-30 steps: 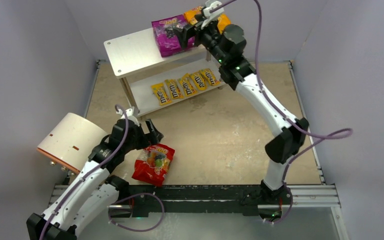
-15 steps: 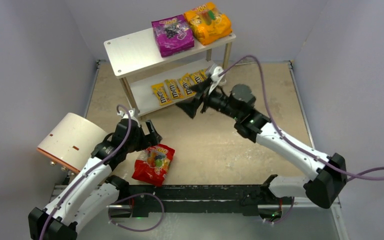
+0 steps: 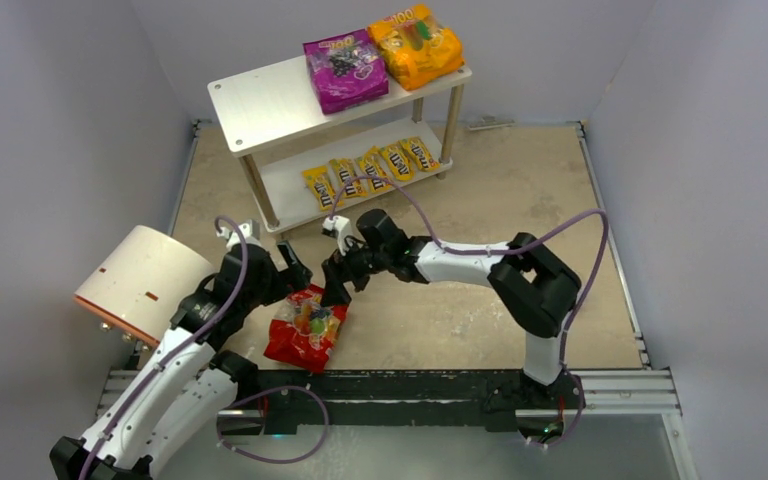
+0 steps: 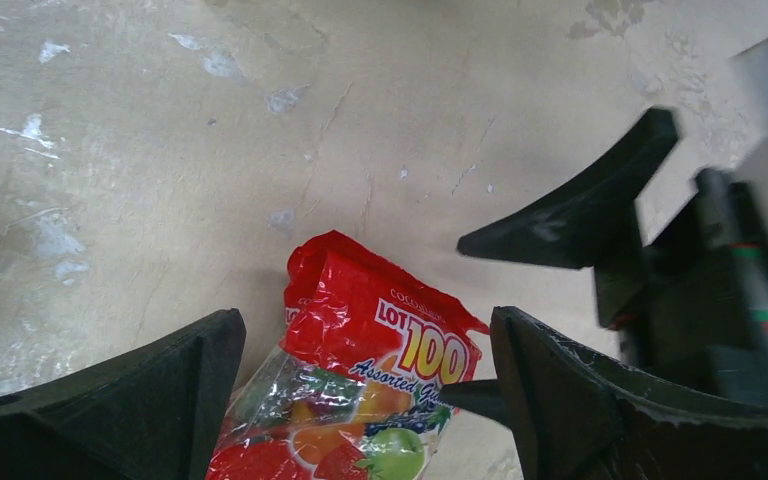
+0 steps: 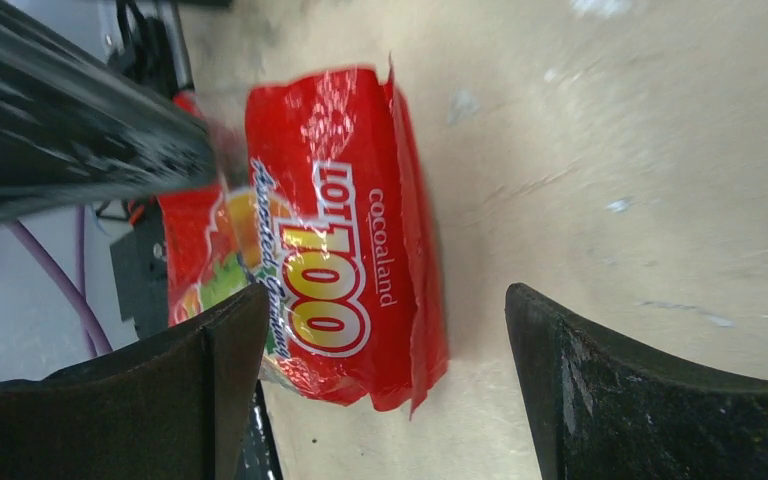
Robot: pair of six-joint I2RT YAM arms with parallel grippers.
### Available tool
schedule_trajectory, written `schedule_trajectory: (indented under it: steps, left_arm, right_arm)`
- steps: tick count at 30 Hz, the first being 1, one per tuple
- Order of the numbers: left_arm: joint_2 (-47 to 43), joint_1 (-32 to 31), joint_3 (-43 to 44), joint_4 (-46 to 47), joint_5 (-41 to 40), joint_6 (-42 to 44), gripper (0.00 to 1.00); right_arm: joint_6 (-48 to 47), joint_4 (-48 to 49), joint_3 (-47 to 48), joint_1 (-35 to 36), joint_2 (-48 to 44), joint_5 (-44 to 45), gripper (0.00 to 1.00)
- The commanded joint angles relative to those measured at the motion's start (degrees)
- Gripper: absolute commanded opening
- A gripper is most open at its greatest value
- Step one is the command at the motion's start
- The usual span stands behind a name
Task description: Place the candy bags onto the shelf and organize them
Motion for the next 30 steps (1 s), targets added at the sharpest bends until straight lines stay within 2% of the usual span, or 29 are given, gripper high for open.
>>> schedule_trajectory:
  steps: [1,5,7,9,13,16,18,23,25,27,30]
  left_arm:
    - [-0.9,0.2,3.0,-1.0,-2.5,0.0,0.99]
    - [0.0,0.2,3.5,-1.0,-2.3,0.6,0.99]
    - [0.2,0.2,3.5,-0.8,-2.2,0.7,0.99]
    - [0.3,0.2,3.4,-0.5,-2.1,1.0,0.99]
    - [0.4,0.2,3.4,0.6,-0.2,2.0,0.99]
    - [0.1,0.2,3.1,2.9,3.4,3.7,0.99]
    - [-0.4,0.2,2.3,5.7,7.1,5.2,0.99]
    - [-2.8,0.2,-0.4,13.3,16.8,7.6,0.99]
    - [-3.3,0.2,-1.7,17.0,21.0,8.6,0.99]
    - [-2.8,0.2,-3.5,21.3,25.9,9.0,0.98]
    - [-0.7,0.2,-6.3,29.6,31.7,8.5,0.99]
  right_arm:
    - [-1.8,-1.6,1.8,1.4,2.5,-4.2,0.89]
    - [-2.4,-3.3,1.3,1.8,5.9,-2.6,0.86]
    - [-1.6,-2.2,0.2,2.0,7.4,-2.4,0.79]
    - [-1.8,-2.0,-0.5,2.0,8.1,-2.7,0.66]
    - [-4.1,-1.2,-2.3,2.0,4.6,-2.5,0.30]
    - [-8.7,-2.5,-3.7,2.0,-1.1,-0.7,0.18]
    - [-12.8,-4.0,-4.8,1.9,-5.3,1.8,0.15]
    - [-15.4,-8.0,-7.9,-0.9,-15.1,10.1,0.06]
    - [-15.2,-8.4,-10.2,-4.1,-20.7,7.8,0.00]
    - [-15.1,-8.2,-12.9,-7.9,-26.1,3.9,0.00]
    - [-17.2,-8.4,-16.7,-8.9,-34.5,3.9,0.00]
